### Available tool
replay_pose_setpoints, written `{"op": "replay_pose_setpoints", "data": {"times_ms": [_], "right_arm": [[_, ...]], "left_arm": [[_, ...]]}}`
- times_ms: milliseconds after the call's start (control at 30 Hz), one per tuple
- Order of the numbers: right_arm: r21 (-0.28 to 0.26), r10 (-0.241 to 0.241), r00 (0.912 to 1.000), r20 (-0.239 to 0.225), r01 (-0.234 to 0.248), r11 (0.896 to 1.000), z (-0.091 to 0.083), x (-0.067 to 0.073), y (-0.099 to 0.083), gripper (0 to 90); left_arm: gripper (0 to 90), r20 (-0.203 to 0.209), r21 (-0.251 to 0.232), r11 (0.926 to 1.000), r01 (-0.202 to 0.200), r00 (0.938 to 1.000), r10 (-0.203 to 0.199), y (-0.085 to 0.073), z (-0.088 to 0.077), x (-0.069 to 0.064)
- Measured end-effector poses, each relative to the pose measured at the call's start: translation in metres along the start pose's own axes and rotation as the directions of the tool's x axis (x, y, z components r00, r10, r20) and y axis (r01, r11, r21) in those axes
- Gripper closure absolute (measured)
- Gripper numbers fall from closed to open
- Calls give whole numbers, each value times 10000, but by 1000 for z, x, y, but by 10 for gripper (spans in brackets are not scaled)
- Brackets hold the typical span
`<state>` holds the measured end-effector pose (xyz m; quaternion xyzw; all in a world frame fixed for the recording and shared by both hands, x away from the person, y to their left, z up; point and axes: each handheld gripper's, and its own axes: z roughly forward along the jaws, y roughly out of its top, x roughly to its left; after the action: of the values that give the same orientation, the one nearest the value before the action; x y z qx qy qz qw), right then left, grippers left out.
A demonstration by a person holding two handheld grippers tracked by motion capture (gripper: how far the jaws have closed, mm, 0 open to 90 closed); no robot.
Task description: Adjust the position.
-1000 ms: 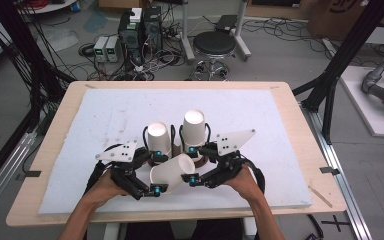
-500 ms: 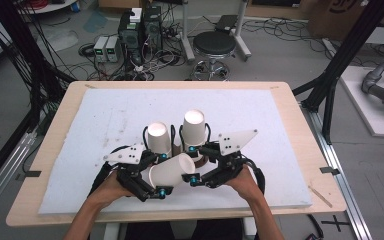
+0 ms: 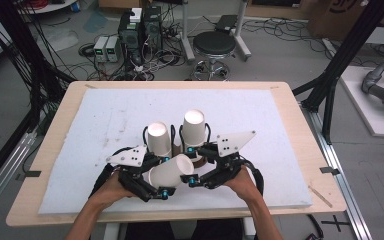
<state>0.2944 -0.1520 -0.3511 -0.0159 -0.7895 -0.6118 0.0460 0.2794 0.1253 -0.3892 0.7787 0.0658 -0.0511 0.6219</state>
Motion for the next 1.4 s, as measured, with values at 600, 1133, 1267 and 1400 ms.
{"op": "replay_pose_setpoints", "data": {"times_ms": [600,1133,1267,1400], "right_arm": [[93,-61,10000,55,60,9999,1,0,-3,214],[226,153,9984,545,-165,9996,-1,1,-2,137],[244,174,9982,579,-189,9995,-3,2,-2,137],[612,32,9972,750,-78,9981,-9,4,0,137]], "left_arm": [[287,-230,8,9999,-134,9996,134,-3,-2,1],[305,-266,5,9999,-151,9995,152,-4,-6,0],[305,-349,45,9998,-183,9992,184,-3,-7,0],[307,-432,436,9987,-276,9986,295,-1,-10,-3]]}}
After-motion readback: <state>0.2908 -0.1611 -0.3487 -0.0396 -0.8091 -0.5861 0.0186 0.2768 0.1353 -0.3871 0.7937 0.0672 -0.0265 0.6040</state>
